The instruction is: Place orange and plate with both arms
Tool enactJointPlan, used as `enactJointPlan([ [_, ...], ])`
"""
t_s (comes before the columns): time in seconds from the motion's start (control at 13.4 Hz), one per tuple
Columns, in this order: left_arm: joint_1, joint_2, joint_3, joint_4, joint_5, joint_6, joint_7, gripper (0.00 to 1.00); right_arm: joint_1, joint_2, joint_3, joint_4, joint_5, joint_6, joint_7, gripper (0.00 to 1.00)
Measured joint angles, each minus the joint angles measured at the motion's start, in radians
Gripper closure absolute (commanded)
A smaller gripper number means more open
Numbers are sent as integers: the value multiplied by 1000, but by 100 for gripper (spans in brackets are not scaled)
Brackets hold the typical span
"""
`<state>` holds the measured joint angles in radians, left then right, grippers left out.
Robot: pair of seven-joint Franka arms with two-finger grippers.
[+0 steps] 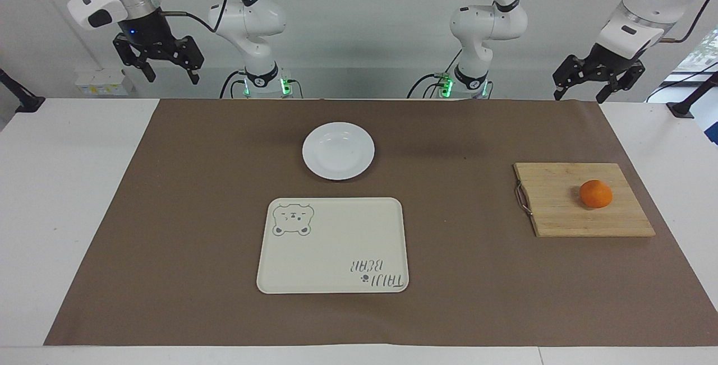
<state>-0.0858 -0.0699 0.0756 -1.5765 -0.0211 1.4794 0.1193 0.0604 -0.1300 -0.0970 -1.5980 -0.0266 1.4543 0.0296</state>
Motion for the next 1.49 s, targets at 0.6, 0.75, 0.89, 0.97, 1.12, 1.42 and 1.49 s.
enactJointPlan([
  [0.6, 17, 4, 7, -73, 16, 78, -2, 0, -1, 0, -1, -1, 0, 0, 0, 0],
  [0.75, 57, 8, 8, -149, 20, 166, 4, 0, -1, 0, -1, -2, 0, 0, 0, 0],
  [0.89, 98, 11, 10, -217, 22, 240, 18, 0, -1, 0, -1, -3, 0, 0, 0, 0],
  [0.97, 119, 12, 11, -259, 31, 290, 21, 0, -1, 0, -1, -3, 0, 0, 0, 0],
  [1.12, 153, 15, 12, -317, 39, 366, 32, 0, -1, 0, -1, -4, 0, 0, 0, 0],
  [1.42, 233, 55, 13, -405, 41, 528, 89, 0, -1, 0, -1, -5, 0, 0, 0, 0],
  [1.49, 247, 76, 13, -414, 41, 560, 93, 0, -1, 0, -1, -5, 0, 0, 0, 0],
])
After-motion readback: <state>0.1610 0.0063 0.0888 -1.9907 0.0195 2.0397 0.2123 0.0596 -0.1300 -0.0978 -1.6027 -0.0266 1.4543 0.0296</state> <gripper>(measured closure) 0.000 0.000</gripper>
